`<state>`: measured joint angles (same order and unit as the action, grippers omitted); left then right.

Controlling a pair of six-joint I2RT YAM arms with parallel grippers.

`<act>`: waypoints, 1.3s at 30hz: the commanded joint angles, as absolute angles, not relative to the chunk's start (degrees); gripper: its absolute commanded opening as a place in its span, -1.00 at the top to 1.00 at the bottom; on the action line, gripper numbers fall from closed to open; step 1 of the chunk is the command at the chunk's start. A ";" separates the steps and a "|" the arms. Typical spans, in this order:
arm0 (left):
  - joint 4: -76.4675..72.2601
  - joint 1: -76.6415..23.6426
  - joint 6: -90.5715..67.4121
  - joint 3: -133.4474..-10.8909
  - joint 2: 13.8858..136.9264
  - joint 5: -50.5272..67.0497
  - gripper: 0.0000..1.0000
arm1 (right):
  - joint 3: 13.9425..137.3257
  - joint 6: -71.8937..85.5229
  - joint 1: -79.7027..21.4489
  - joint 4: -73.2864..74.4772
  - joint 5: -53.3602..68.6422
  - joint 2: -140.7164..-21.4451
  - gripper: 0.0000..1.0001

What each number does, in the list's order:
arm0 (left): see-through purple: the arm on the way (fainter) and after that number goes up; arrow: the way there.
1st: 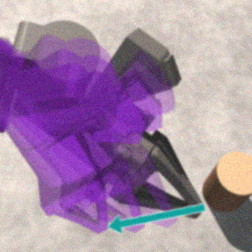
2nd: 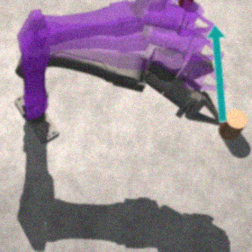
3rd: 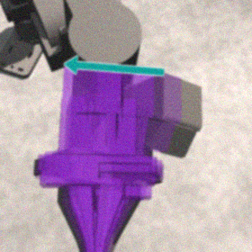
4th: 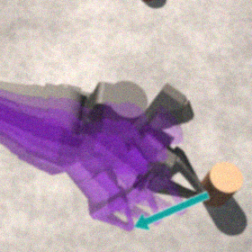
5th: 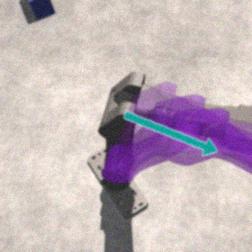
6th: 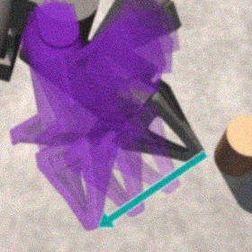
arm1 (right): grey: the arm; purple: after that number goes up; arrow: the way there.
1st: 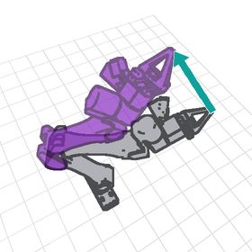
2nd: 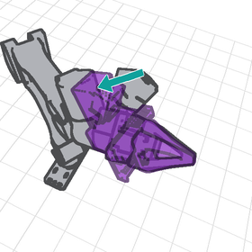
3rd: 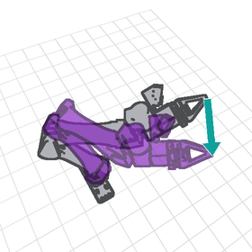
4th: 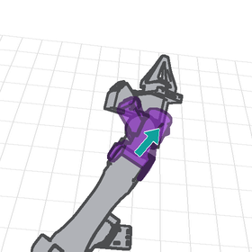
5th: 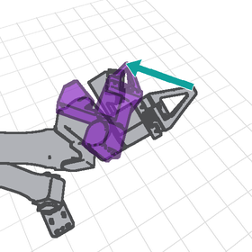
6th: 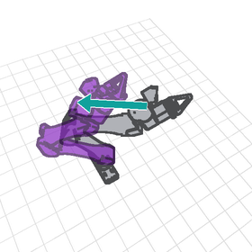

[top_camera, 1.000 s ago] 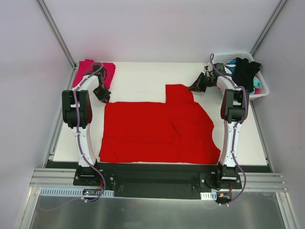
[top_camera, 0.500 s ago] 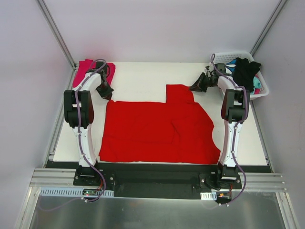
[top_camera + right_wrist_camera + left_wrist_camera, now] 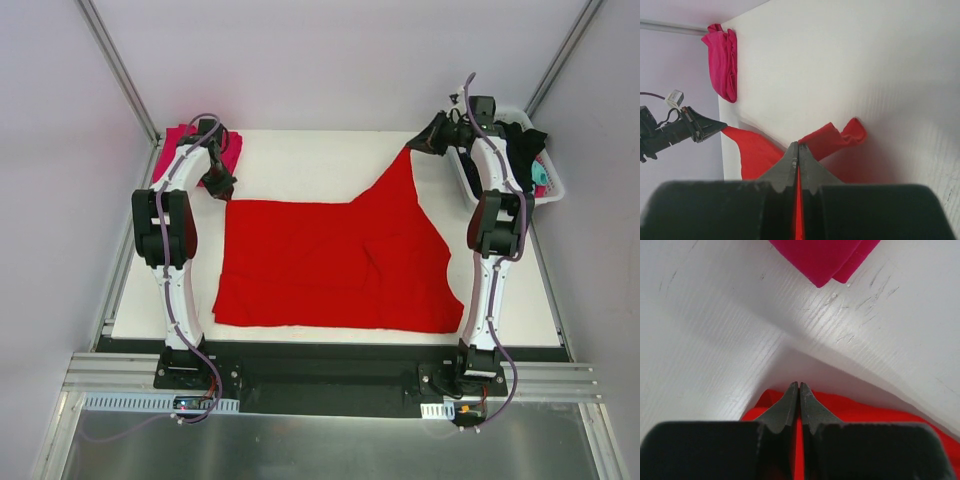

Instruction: Fold and stack the t-shirts

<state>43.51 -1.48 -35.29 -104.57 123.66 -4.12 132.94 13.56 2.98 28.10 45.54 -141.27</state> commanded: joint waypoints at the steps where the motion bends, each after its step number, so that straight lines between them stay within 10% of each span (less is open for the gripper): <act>1: 46.23 -1.76 -34.10 -108.28 124.54 -5.80 1.00 | 135.00 15.65 4.75 28.65 47.72 -140.89 0.97; 39: 47.55 -2.46 -31.03 -124.64 127.45 -5.89 1.00 | 132.64 29.00 5.01 9.23 55.11 -136.33 0.98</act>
